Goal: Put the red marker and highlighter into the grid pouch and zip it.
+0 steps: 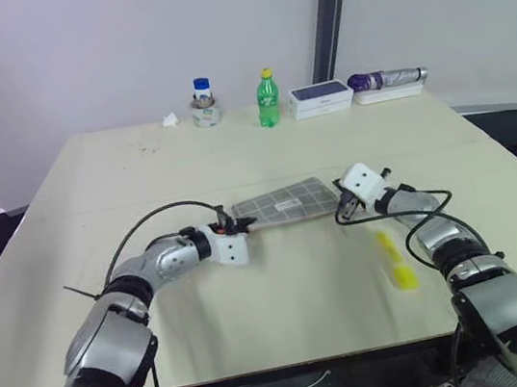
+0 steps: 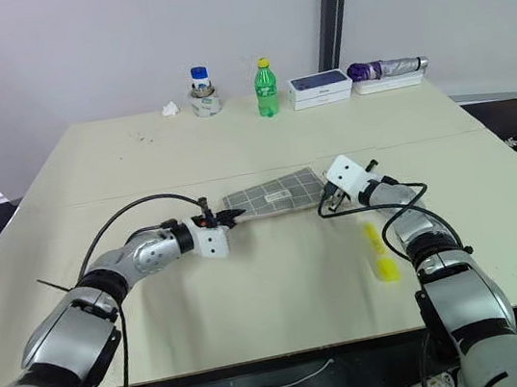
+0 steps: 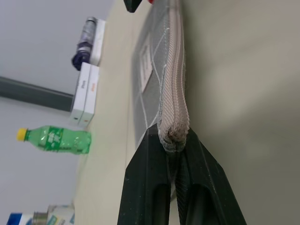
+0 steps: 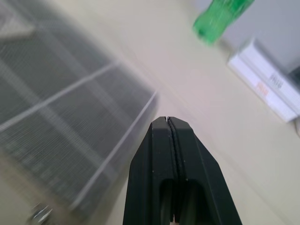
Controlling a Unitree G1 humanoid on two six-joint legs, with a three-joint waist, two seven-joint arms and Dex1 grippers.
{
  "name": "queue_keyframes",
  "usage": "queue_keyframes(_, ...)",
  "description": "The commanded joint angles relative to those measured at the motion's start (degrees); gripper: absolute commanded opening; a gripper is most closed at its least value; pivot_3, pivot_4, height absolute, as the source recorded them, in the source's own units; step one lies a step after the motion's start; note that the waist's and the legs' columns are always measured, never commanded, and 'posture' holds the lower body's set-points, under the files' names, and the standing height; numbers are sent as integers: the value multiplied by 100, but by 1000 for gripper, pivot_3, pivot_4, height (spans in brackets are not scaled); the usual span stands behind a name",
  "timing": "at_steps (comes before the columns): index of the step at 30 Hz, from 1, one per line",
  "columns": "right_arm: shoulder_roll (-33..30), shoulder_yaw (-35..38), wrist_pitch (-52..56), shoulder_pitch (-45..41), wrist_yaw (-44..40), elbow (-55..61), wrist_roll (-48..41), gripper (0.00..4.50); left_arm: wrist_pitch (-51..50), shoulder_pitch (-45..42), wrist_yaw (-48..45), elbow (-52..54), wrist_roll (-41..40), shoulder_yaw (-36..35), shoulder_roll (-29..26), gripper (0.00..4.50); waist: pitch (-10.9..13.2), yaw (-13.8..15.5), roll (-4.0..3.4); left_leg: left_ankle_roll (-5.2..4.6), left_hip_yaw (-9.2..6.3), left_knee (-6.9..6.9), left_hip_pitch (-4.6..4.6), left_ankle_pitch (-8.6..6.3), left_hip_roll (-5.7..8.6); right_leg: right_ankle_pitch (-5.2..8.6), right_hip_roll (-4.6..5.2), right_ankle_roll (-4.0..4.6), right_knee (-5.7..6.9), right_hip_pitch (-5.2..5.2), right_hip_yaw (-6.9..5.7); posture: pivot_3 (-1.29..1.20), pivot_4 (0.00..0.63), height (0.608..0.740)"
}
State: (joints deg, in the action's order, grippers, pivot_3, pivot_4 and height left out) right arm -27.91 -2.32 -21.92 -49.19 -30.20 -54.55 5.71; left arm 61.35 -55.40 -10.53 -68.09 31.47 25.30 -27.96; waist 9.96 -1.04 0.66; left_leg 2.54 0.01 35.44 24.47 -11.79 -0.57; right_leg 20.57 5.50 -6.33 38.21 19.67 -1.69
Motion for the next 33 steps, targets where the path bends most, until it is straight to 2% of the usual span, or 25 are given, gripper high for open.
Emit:
queue_keyframes(1,53,542,636,499,-560,1490,-1067,522,-69,550,-424,958,-875,-537,-340,0,0,5,0,0,0,0,0,0,-1,0,0,0,-1,-1,0,0,150,740)
queue_keyframes(2,41,602,812,672,-548,1870,-1171,825,-197,792,-543,1317,-1055,-635,-420,0,0,11,0,0,-2,2,0,0,-8,0,1,0,-1,-3,0,0,150,740)
queue_keyframes(4,-21,592,1149,994,-556,2537,-1218,1738,-553,1260,-628,2075,-1216,-823,-570,0,0,29,-1,0,-5,4,0,0,-13,0,2,0,0,-6,-1,0,150,740)
queue_keyframes(9,-118,469,2370,1906,-1169,4408,-1875,4342,-1738,2522,-823,4082,-1527,-1314,-806,0,0,39,-2,-5,-17,22,0,-3,-16,0,1,0,16,-9,-1,0,150,740)
queue_keyframes(13,-142,107,2880,2663,-1287,5378,-1756,4432,-2632,3169,-880,5158,-1595,-1579,-728,0,0,44,-2,-28,-20,31,-1,-17,-17,0,-3,0,24,-12,-1,0,150,740)
queue_keyframes(16,-135,-55,2845,2850,-1112,5305,-1429,4432,-3101,3473,-892,5711,-1653,-1698,-632,0,0,41,-2,-36,-23,41,-3,-21,-17,0,-4,0,28,-16,0,0,150,740)
queue_keyframes(21,13,-238,2517,2508,-964,4631,-1062,4432,-3460,3663,-949,6205,-1745,-1872,-589,0,0,41,-2,-45,-26,55,-4,-27,-17,0,-8,1,39,-16,1,0,150,740)
queue_keyframes(24,310,-6,2558,2218,-568,4200,-1126,4432,-3539,3723,-1007,6325,-1763,-1922,-602,0,0,28,-2,-44,-27,54,-5,-27,-15,0,-12,1,38,-15,2,0,150,740)
queue_keyframes(33,877,256,3250,2011,-721,4226,-1969,4432,-3623,3856,-1057,6563,-1751,-2021,-633,0,0,36,-2,-44,-27,49,-3,-27,-19,0,-10,1,29,-17,3,0,150,740)
